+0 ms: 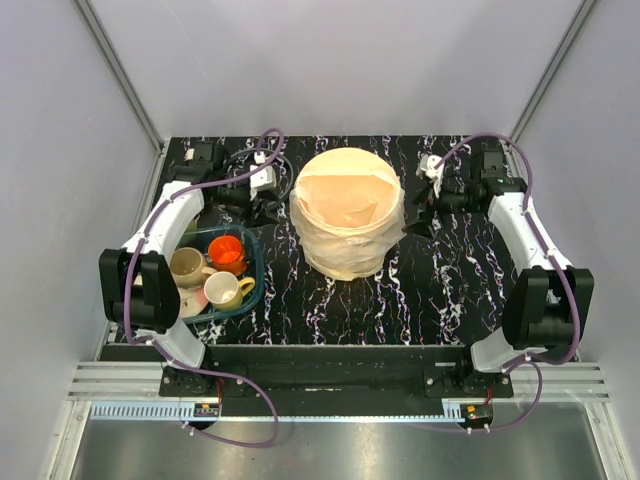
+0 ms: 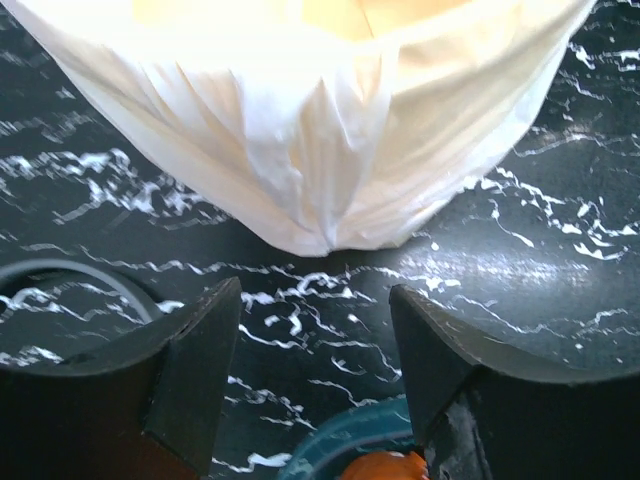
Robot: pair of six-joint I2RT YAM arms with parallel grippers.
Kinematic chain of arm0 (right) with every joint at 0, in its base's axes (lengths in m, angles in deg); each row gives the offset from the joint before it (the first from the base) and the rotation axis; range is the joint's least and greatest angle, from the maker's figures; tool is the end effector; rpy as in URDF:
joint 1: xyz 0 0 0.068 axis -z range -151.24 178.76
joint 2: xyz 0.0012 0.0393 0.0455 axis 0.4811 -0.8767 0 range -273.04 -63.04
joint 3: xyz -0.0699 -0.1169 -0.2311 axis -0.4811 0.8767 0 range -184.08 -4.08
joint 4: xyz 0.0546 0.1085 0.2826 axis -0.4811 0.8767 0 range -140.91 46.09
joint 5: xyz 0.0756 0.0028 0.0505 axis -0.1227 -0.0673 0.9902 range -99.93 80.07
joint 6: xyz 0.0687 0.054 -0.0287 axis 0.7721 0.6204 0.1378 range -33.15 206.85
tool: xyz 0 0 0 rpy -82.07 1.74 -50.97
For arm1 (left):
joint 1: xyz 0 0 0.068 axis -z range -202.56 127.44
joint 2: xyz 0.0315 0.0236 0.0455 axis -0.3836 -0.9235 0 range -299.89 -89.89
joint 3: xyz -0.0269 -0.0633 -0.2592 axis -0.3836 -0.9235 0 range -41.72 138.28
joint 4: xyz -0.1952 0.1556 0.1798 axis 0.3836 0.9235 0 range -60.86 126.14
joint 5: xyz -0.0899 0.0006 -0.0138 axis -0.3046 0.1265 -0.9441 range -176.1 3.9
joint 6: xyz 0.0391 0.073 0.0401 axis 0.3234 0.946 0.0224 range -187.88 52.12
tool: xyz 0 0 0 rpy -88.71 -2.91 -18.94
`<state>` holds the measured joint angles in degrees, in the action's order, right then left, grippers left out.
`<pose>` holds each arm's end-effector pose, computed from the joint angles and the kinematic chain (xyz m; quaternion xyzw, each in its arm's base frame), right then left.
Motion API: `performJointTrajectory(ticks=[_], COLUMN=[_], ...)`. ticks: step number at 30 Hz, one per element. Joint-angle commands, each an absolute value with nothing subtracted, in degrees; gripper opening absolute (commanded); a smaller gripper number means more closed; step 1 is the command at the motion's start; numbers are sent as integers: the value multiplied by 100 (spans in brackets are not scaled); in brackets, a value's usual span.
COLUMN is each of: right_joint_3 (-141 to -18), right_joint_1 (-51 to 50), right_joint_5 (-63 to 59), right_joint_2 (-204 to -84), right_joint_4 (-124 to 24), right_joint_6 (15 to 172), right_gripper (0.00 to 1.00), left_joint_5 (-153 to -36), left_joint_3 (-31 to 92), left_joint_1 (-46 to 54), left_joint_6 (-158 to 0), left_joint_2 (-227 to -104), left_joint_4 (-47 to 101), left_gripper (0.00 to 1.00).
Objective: Put the trash bags into the trash bin
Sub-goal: Place the trash bag in the trash bin.
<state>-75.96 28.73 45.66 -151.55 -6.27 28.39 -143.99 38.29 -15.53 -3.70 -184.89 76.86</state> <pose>0.3698 0.0683 0.2403 -0.5195 0.6913 0.2872 0.4120 0.3845 -0.1179 0.2488 0.5879 0.6250 -0.3143 0.4062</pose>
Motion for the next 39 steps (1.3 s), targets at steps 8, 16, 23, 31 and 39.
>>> performJointTrajectory(ticks=[8,16,23,31,39], right_joint_3=[-8477,-7994,-7572,-7176,-7685], right_joint_1=[2490,2428,2428,2436,2708], right_joint_5=[4940,4913,4904,4808,4685], right_joint_2=[-15769,-15840,-15980,-16130,-16130], right_joint_4=[-986,-995,-960,-1215,-935], right_joint_6=[3289,2980,3086,3410,3578], right_gripper=[67,0,0,0,12], left_joint_5=[-14947,-14851,-14473,-14437,-14437], left_joint_3=[4204,3756,3580,3246,2728], left_joint_1=[-999,-858,-823,-753,-200], left_joint_6=[-1488,-1199,-785,-609,-11], left_joint_2=[-18683,-18876,-19122,-19052,-18157], left_joint_4=[6043,6174,6622,6658,7581], left_gripper=[60,0,0,0,1])
